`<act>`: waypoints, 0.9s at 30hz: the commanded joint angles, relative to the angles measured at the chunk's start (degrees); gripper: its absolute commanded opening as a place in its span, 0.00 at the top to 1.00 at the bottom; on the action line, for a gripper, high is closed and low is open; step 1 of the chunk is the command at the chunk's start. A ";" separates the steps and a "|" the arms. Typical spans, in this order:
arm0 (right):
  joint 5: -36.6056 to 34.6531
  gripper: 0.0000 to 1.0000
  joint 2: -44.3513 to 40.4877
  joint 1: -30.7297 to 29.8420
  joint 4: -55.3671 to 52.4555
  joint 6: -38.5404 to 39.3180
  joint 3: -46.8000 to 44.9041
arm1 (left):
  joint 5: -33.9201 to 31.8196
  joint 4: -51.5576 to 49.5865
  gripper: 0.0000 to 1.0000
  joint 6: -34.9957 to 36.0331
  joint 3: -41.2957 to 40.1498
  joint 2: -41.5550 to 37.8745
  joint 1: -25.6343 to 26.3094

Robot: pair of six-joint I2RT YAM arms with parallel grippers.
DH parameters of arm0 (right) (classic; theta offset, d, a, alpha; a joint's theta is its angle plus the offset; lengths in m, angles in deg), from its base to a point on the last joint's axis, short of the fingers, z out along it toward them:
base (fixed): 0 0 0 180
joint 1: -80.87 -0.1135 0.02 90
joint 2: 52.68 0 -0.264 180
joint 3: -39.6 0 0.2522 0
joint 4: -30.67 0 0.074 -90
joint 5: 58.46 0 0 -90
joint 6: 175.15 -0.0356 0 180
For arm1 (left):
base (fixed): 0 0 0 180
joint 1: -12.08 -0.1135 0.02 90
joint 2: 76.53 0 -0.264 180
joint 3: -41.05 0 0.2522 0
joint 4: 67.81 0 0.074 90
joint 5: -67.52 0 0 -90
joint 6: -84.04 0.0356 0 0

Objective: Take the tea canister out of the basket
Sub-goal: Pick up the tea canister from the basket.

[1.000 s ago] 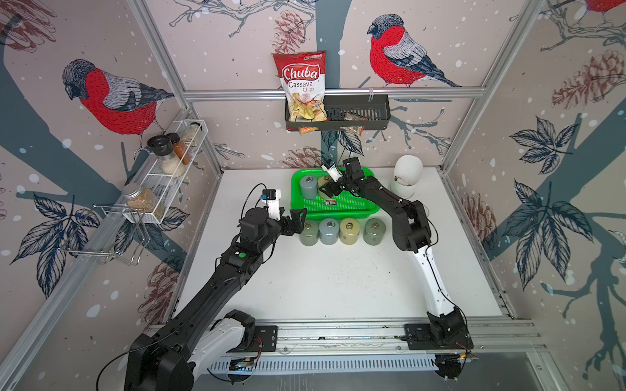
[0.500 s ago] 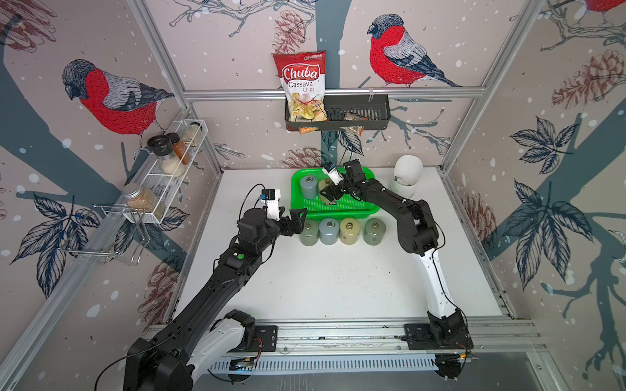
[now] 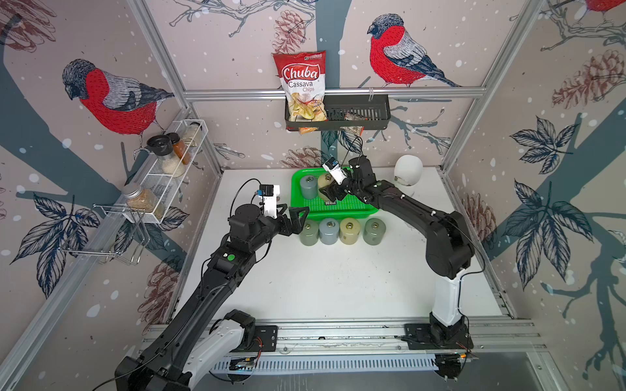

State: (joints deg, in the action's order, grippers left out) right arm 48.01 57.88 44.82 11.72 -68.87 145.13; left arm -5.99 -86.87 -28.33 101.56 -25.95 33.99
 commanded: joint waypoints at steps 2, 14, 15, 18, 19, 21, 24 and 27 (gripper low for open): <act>-1.84 1.00 -8.30 -3.72 6.17 0.85 -5.88 | -1.72 -5.63 0.03 0.79 1.74 -1.63 -0.11; -3.31 1.00 -24.45 -15.36 6.56 -0.77 -21.08 | -5.05 -14.79 0.03 2.61 4.85 -3.39 -0.28; -3.68 1.00 -25.40 -16.59 7.09 -1.10 -22.70 | -5.05 -15.32 0.03 2.80 4.85 -3.33 -0.29; -5.04 1.00 -27.53 -19.73 9.62 -3.06 -28.04 | -4.22 -16.14 0.02 2.86 4.56 -3.25 -0.29; -5.61 1.00 -28.00 -20.60 10.31 -3.82 -29.50 | -3.74 -16.10 0.03 2.86 4.28 -3.30 -0.29; -6.52 1.00 -28.64 -22.28 12.17 -5.72 -32.76 | -2.84 -16.06 0.03 2.86 3.49 -2.96 -0.29; -7.93 1.00 -28.50 -24.27 15.17 -7.93 -36.77 | -1.89 -15.61 0.03 2.74 2.20 -2.02 -0.29; -10.13 1.00 -26.97 -25.60 17.07 -9.51 -38.88 | -0.13 -13.91 0.03 2.41 0.76 -0.85 -0.29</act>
State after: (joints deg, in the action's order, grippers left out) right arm 40.51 30.28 20.10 18.74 -75.15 107.29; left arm -8.54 -102.11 -26.47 103.15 -27.46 33.91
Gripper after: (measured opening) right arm 0.850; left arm 0.973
